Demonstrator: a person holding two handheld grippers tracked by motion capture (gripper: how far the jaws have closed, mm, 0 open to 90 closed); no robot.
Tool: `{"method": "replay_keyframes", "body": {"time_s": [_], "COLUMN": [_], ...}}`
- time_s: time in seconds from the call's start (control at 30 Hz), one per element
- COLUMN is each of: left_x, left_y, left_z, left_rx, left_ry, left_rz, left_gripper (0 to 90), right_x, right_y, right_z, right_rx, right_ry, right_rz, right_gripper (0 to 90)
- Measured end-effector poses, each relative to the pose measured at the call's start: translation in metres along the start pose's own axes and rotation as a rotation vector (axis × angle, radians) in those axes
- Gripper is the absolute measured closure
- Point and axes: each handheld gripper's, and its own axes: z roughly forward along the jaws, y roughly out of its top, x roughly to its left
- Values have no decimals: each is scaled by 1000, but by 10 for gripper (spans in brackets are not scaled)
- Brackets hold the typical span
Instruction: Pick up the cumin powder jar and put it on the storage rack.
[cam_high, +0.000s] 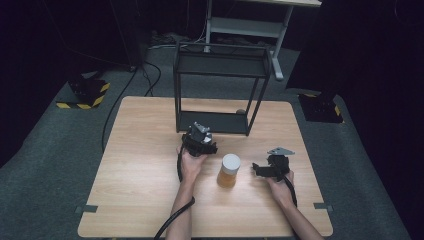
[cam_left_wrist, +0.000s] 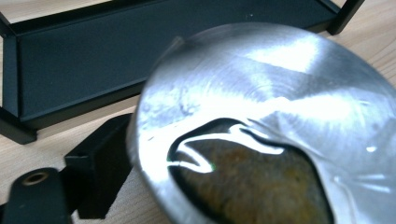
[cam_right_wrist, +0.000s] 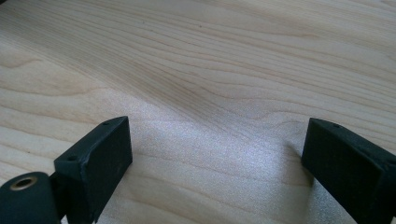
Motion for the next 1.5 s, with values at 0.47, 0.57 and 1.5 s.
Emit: {"method": "replay_keyframes", "body": {"time_s": [0.47, 0.57, 1.5], "left_x": [-6, -5, -4], "left_y": [4, 4, 45], "left_z": [1, 1, -41], "left_rx": [-7, -6, -1], "left_ry": [8, 4, -31], "left_rz": [30, 26, 103], "left_gripper": [313, 316, 321], "right_x": [0, 0, 0], "right_y": [0, 0, 0], "right_z": [0, 0, 0], "right_rx": [0, 0, 0], "right_ry": [1, 1, -1], "right_rz": [-1, -1, -2], "right_gripper": [76, 76, 79]}}
